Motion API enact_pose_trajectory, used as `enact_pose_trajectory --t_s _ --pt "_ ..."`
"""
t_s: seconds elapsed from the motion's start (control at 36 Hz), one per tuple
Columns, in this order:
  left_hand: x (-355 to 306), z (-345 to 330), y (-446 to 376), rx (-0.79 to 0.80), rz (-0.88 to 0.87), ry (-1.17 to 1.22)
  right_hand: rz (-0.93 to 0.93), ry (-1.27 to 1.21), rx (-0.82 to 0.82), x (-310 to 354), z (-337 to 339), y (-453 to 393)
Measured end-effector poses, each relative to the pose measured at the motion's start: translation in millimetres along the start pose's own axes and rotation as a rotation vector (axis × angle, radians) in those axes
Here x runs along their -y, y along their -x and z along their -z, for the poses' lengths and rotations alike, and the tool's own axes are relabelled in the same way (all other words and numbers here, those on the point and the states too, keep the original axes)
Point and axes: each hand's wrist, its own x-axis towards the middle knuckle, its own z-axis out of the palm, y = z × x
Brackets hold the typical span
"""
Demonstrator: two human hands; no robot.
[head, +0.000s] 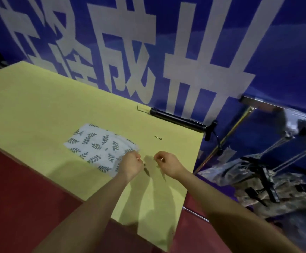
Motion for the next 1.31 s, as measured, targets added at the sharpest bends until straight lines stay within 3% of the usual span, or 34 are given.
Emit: enact_pose_trajectory --t_s 0.11,0.25,0.39,0.53,0.67,0.94,1.19,1.31 --pt "22.8 5.5 -20.6 -0.018 0.010 -0.159 0.067 0.184 0.115 7.5 -23.0 -27.4" --pt "29.2 10.7 -44.9 0.028 0.064 -0.383 0.157 0.380 0.098 12.8 -41.0 -65.8" --pt "48.3 -0.4 -58.2 0.142 0.079 -0.355 0.174 0.557 0.212 11.3 -51.6 -84.5" --pt "56.6 -8.1 -57.9 0.110 -0.019 -0.331 0.212 0.687 0.097 4.0 -51.0 -81.8" --pt "41.4 -14.9 -52.6 0.150 -0.114 -0.368 0.179 0.635 -0.034 -11.6 -44.6 -73.9" --pt "30.6 -28.9 -28.4 0.094 -0.223 -0.491 0.106 0.509 -0.115 -19.6 -39.7 -51.1" --pt "4.8 6.2 -27.5 -0.080 -0.362 -0.171 0.086 0.001 -0.147 11.1 -27.0 -42.0" --pt "-4.4 21.5 -33.9 -0.116 -0.340 0.031 0.101 0.009 -0.198 16.5 -15.1 -44.5"
